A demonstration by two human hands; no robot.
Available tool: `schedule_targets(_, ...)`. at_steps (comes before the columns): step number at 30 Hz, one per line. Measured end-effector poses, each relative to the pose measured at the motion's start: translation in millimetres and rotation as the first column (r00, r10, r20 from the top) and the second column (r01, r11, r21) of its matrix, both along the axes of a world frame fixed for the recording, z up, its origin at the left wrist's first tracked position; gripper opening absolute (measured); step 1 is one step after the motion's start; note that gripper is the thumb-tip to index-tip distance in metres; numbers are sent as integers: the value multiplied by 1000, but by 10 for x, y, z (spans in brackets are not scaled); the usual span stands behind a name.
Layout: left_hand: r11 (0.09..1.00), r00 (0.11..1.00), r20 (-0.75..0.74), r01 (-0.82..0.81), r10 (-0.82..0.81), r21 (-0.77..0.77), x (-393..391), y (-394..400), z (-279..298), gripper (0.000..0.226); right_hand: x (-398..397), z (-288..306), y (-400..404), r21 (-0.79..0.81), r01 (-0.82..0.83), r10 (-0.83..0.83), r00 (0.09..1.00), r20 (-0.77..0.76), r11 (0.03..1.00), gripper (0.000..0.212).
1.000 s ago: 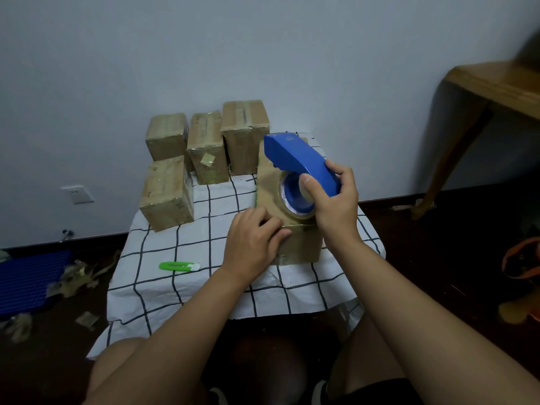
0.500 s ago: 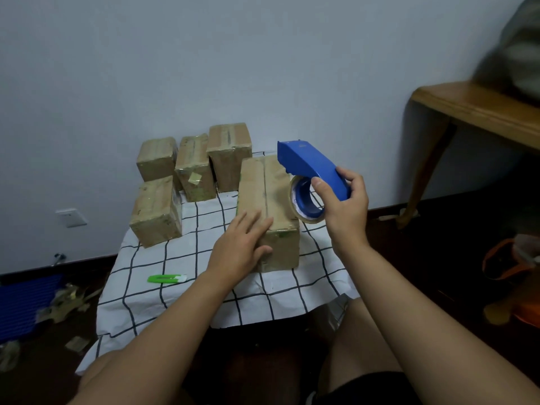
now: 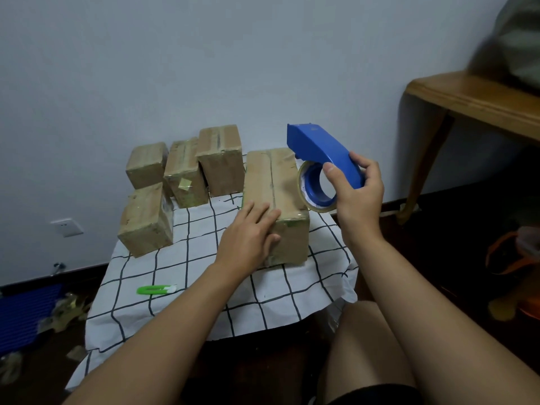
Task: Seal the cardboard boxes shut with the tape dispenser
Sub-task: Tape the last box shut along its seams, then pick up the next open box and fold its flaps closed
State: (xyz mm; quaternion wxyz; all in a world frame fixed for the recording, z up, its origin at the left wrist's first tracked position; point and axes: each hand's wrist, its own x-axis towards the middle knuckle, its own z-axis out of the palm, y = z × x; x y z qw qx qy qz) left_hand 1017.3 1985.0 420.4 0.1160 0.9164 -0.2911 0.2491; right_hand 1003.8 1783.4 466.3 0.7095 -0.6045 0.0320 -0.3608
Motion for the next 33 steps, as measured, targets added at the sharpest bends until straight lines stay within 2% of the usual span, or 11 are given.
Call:
schedule_targets(9,998,999,-25,-42,41,-38,845,-269,73,50,551,-49,-240,2,60,-60,998,3,998,41)
schedule_targets(22,991,992,-7,-129,129,38,2045,-503,-141,47,1487,-296,-269,-14,58,-58,998,-12,998,42)
schedule_targets(33,945,958,37,-285,283,157,2580,-468,-286,53,1771,-483,-241,-10,49,-50,998,-47,999,43)
